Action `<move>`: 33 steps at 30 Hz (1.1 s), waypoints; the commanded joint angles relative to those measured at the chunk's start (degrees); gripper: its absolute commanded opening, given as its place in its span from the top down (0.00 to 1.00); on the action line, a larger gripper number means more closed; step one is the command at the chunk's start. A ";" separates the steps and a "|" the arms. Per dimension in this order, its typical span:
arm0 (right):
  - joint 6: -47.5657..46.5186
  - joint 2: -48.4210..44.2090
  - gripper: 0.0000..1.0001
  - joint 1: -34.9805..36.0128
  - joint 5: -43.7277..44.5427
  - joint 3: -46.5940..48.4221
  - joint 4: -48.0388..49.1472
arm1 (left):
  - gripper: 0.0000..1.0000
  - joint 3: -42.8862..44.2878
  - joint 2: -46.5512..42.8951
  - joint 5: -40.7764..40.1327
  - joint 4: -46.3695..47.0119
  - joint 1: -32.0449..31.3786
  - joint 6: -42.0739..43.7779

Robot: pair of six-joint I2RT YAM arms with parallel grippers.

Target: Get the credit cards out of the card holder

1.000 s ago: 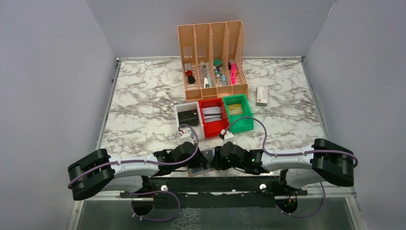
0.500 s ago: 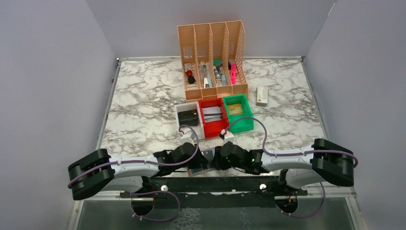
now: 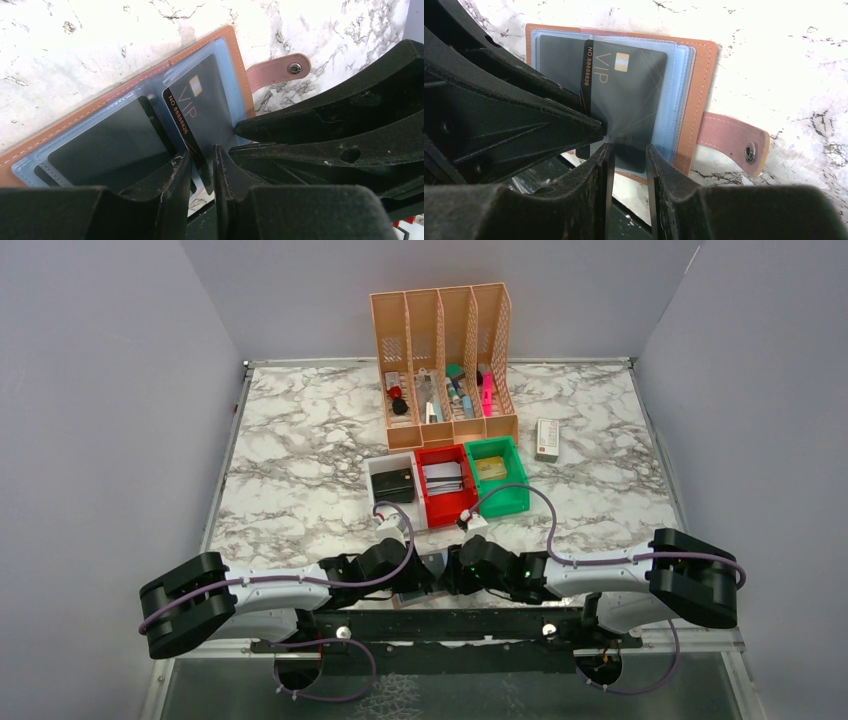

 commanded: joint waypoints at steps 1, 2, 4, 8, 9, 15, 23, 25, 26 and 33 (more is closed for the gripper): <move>0.46 2.36 0.66 0.15 -0.43 -0.16 -2.19 | 0.78 -0.56 -0.94 1.59 2.78 -0.70 -0.05; 0.44 2.41 0.66 0.14 -0.51 -0.14 -2.23 | 0.80 -0.55 -0.88 1.69 2.81 -0.68 0.04; 0.38 2.64 0.66 0.15 -0.53 0.05 -2.28 | 0.83 -0.59 -0.91 1.79 2.82 -0.69 0.19; 0.32 2.89 0.66 0.20 -0.55 0.44 -2.49 | 0.87 -1.00 -1.70 1.71 2.82 -0.73 0.31; 0.34 2.90 0.66 0.15 -0.47 0.46 -2.61 | 0.88 -1.12 -2.08 1.66 2.71 -0.69 0.29; 1.05 2.83 0.66 0.14 0.94 0.57 -3.82 | 0.90 -1.06 -5.48 -0.19 -2.30 -0.72 1.05; 1.33 3.41 0.66 0.14 1.03 0.86 -3.98 | 0.90 -1.58 -10.86 -3.41 -11.01 -0.66 1.03; 1.33 3.76 0.66 0.17 0.89 1.07 -3.95 | 0.89 -2.00 -11.42 -3.48 -11.57 -0.74 0.53; 1.34 3.92 0.66 0.15 0.82 1.14 -3.93 | 0.87 -2.23 -11.66 -3.52 -11.92 -0.73 0.36; 1.35 3.95 0.66 0.17 0.66 1.25 -3.82 | 0.82 -3.51 -11.79 -3.03 -9.67 -0.73 -0.30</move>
